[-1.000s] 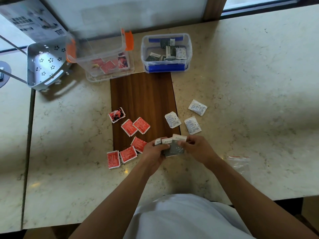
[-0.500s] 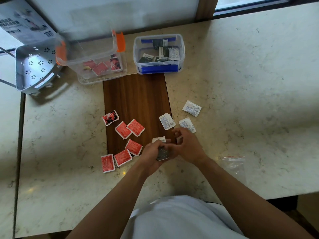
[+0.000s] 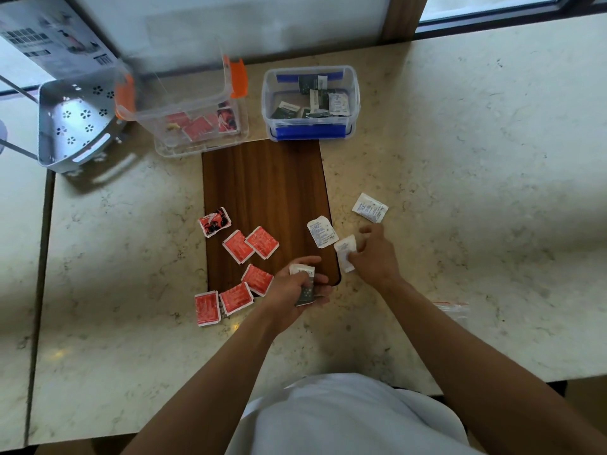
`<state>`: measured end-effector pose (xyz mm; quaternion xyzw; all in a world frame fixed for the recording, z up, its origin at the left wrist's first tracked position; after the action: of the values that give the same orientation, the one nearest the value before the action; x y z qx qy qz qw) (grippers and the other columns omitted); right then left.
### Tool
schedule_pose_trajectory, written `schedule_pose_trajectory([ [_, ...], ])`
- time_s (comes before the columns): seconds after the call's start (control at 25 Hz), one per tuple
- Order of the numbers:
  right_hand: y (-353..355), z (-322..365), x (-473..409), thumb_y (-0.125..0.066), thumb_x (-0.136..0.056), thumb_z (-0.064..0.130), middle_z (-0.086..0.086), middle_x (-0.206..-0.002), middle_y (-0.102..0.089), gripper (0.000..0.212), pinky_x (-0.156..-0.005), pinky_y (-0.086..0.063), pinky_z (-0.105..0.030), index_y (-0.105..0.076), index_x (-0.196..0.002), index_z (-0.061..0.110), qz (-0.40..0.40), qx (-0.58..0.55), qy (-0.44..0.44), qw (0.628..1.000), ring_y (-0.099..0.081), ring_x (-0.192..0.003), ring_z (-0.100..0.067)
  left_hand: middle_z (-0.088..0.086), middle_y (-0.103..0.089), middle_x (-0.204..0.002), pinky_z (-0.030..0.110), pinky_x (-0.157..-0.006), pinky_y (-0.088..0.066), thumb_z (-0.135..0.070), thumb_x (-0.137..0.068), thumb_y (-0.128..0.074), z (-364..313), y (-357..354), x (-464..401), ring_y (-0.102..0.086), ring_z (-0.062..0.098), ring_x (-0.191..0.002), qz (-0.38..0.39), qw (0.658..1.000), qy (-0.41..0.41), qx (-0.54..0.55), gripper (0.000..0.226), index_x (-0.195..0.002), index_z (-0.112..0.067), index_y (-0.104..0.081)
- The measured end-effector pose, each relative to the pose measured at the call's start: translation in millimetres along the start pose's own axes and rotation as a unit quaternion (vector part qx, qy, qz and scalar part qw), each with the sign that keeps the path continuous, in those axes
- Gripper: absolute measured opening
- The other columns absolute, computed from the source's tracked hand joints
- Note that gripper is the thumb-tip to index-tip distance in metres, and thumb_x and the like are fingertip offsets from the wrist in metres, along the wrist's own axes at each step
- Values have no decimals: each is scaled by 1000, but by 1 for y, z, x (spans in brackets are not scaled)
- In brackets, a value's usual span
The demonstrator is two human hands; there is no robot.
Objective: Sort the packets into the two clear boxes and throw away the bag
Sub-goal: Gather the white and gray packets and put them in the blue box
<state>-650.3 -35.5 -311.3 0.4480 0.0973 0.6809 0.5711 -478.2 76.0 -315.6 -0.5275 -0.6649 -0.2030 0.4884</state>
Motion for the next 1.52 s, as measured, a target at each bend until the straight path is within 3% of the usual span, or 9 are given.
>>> schedule_pose_trajectory([
  [0.2,-19,2,24,-69,-91,21,1,-102,-75,26,-60,-48,-16,-71,-116,18,89,-82,8,993,-67,-76,-7,17,-62,-90,34,-60,-49,-22,-100,-52,10,3,6,-61,25,-68,19,995,40,88,23,-118,-15,-65],
  [0.44,-25,11,51,-68,-91,8,-3,-95,-76,14,-67,-57,-24,-71,-104,12,135,-311,2,941,-71,-80,-12,19,-66,-92,32,-62,-45,-67,-95,-42,17,7,7,-66,30,-77,43,989,63,127,59,-106,-13,-62],
  [0.6,-29,23,64,-68,-84,-5,-3,-111,-66,30,-80,-57,-21,-74,-79,24,140,-261,96,950,-66,-102,-10,22,-71,-106,35,-63,-48,-63,-93,-51,19,5,12,-67,28,-79,48,987,87,128,61,-123,-10,-58],
  [0.72,-35,28,70,-57,-92,-6,0,-99,-66,25,-66,-53,-14,-72,-83,13,183,-263,83,944,-68,-84,-2,20,-72,-112,35,-68,-54,-35,-90,-70,17,3,14,-69,28,-89,44,992,69,96,38,-120,-12,-67],
  [0.92,-51,8,60,-47,-98,38,-12,-107,-72,28,-77,-59,-39,-70,-107,24,191,-344,-84,915,-72,-92,-25,22,-69,-121,37,-67,-62,3,-89,-69,15,12,9,-69,36,-107,1,994,23,103,32,-118,-8,-67],
  [1.04,-49,15,62,-66,-92,36,-5,-97,-74,21,-70,-58,-27,-69,-104,19,200,-272,-15,941,-72,-85,-18,25,-62,-126,43,-73,-63,12,-85,-67,15,15,9,-67,41,-110,-21,988,18,150,39,-119,-8,-61],
  [1.2,-37,29,55,-64,-96,16,8,-90,-73,16,-64,-52,-14,-73,-108,19,195,-192,80,958,-68,-77,-1,24,-67,-117,46,-79,-63,-4,-93,-66,19,6,15,-73,34,-92,22,990,35,134,39,-129,-6,-54],
  [1.36,-60,48,66,-58,-97,15,1,-103,-75,23,-82,-55,-24,-75,-113,17,263,0,204,943,-67,-90,-8,22,-71,-96,42,-76,-61,-32,-97,-61,28,0,17,-71,32,-82,76,994,63,39,43,-127,-2,-56],
  [1.52,-46,46,38,-67,-92,21,-2,-116,-64,24,-88,-53,-27,-68,-116,19,79,-26,146,986,-61,-97,-12,18,-67,-89,38,-68,-57,-24,-103,-53,18,6,12,-66,27,-73,53,996,44,49,28,-126,-8,-56],
])
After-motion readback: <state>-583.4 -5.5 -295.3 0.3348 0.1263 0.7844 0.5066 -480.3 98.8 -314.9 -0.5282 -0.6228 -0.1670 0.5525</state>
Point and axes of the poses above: each hand's wrist, its own x-axis away from the middle knuckle, its own y-axis out of the back of the hand, z = x × y, the point moved 9 cm from there along -x, towards the middle knuckle
